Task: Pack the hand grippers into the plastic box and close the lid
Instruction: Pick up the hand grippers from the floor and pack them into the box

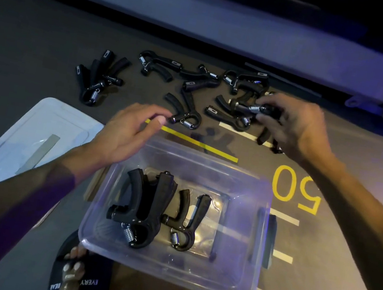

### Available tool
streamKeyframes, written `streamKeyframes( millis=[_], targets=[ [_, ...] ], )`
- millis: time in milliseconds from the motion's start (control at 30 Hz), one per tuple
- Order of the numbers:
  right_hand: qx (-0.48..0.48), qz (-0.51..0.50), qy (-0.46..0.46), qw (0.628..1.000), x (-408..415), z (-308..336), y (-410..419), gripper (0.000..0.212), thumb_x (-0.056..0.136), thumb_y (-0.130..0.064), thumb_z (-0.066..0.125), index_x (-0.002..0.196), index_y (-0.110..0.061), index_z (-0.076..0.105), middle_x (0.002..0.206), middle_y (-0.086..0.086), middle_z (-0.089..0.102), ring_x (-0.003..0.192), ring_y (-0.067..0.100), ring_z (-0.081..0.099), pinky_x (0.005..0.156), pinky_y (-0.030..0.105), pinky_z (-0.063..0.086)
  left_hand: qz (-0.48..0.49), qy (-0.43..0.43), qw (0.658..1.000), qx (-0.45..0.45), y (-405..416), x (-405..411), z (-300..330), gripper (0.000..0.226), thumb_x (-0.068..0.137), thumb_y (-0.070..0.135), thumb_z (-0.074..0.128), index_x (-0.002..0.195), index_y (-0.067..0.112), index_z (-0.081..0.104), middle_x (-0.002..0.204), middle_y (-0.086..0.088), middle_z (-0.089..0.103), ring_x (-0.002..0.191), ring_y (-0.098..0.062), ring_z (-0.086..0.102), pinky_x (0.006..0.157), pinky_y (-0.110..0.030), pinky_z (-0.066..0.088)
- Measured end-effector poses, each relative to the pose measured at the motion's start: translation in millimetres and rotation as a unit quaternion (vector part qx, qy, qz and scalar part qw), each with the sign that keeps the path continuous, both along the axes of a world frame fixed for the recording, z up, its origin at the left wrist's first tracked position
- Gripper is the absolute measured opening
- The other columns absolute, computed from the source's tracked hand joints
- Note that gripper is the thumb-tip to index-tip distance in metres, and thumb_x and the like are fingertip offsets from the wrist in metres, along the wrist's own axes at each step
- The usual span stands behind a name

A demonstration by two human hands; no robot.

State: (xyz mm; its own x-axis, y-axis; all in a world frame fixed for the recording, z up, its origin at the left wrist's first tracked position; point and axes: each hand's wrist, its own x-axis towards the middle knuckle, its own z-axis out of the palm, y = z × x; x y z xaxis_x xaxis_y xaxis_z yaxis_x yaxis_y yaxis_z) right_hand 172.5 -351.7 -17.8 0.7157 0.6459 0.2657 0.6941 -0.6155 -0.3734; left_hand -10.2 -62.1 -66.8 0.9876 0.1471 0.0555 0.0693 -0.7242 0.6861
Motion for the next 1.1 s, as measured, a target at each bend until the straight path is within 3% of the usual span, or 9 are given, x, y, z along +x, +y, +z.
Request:
streamKeyframes(
  millis=[100,167,300,433,567,667,833,933,1100],
  targets=[
    [0.079,0.018,-0.071,0.994,-40.0,32.0,16.5,0.025,0.086,-0.024,0.075,0.110,-0.020,0.074,0.063,-0.031,0.037,0.068,0.002,0.039,0.060,0.015,0.027,0.061,-0.038,0.994,-0.087,-12.3,2.0,24.7,0.041,0.101,0.050,0.042,0.109,0.024,0.073,0.092,0.014,0.074,0.095,-0.012,0.066,0.090,-0.040,0.050],
    [0.079,0.049,-0.105,0.990,-69.8,43.7,26.5,0.025,0.086,-0.024,0.074,0.111,-0.020,0.074,0.072,-0.028,0.050,0.071,0.004,0.044,0.060,0.010,0.031,0.087,-0.016,0.980,-0.177,-24.2,5.6,41.0,0.046,0.101,0.054,0.042,0.096,0.022,0.075,0.081,0.011,0.075,0.076,-0.008,0.065,0.080,-0.035,0.051],
    [0.032,0.110,-0.172,0.978,-113.0,41.1,33.1,0.029,0.087,-0.020,0.070,0.116,-0.020,0.071,0.089,0.000,0.072,0.077,0.028,0.067,0.058,0.037,0.055,0.110,0.059,0.924,-0.361,-45.7,2.7,67.4,0.053,0.103,0.047,0.045,0.070,0.019,0.075,0.069,-0.006,0.075,0.062,-0.020,0.056,0.074,-0.035,0.044],
    [0.036,0.175,-0.206,0.962,-126.8,29.1,30.4,0.021,0.100,-0.016,0.058,0.115,-0.015,0.072,0.089,0.004,0.072,0.068,0.030,0.062,0.052,0.037,0.053,0.076,0.088,0.883,-0.455,-48.2,-13.0,70.5,0.043,0.088,0.043,0.060,0.098,0.003,0.074,0.074,-0.010,0.073,0.063,-0.019,0.057,0.068,-0.028,0.047],
    [0.057,0.188,-0.104,0.975,-130.8,26.2,20.1,0.031,0.098,-0.040,0.061,0.113,-0.015,0.072,0.101,-0.003,0.073,0.073,0.011,0.064,0.063,0.033,0.056,0.051,0.075,0.903,-0.420,-40.7,-23.5,56.9,0.040,0.085,0.031,0.069,0.108,-0.002,0.071,0.092,-0.033,0.069,0.075,-0.027,0.058,0.069,-0.024,0.051],
    [0.156,0.042,0.071,0.984,-122.2,32.4,15.9,0.026,0.094,-0.044,0.062,0.107,-0.022,0.067,0.103,-0.007,0.068,0.072,0.006,0.060,0.063,0.024,0.051,0.027,0.060,0.933,-0.353,-34.7,-25.1,56.4,0.024,0.089,0.021,0.068,0.105,0.004,0.073,0.086,-0.020,0.073,0.070,-0.015,0.061,0.068,-0.019,0.051],
    [0.267,-0.092,0.391,0.876,-91.1,31.0,22.1,0.021,0.096,-0.029,0.064,0.110,-0.013,0.060,0.086,0.015,0.064,0.053,0.020,0.055,0.043,0.028,0.042,-0.053,0.070,0.952,-0.294,-48.6,-28.3,62.3,0.021,0.084,0.024,0.072,0.101,0.012,0.075,0.089,-0.008,0.075,0.080,-0.011,0.066,0.078,-0.029,0.054],
    [0.239,-0.063,0.427,0.870,-88.1,30.3,16.0,0.018,0.097,-0.020,0.063,0.103,-0.004,0.061,0.067,0.017,0.055,0.045,0.021,0.044,0.039,0.025,0.037,-0.056,0.087,0.963,-0.248,-54.0,-30.2,56.9,0.015,0.088,0.024,0.074,0.099,0.015,0.075,0.090,-0.003,0.075,0.084,-0.023,0.069,0.085,-0.044,0.053],
    [0.146,-0.026,0.490,0.859,-92.2,31.8,-2.2,0.016,0.095,-0.006,0.060,0.106,0.004,0.055,0.080,0.021,0.067,0.054,0.024,0.062,0.047,0.032,0.054,0.015,-0.014,0.997,-0.076,-39.5,-24.3,40.8,0.025,0.095,0.047,0.056,0.103,0.031,0.073,0.098,0.020,0.071,0.103,-0.005,0.060,0.096,-0.033,0.046]
  ],
)
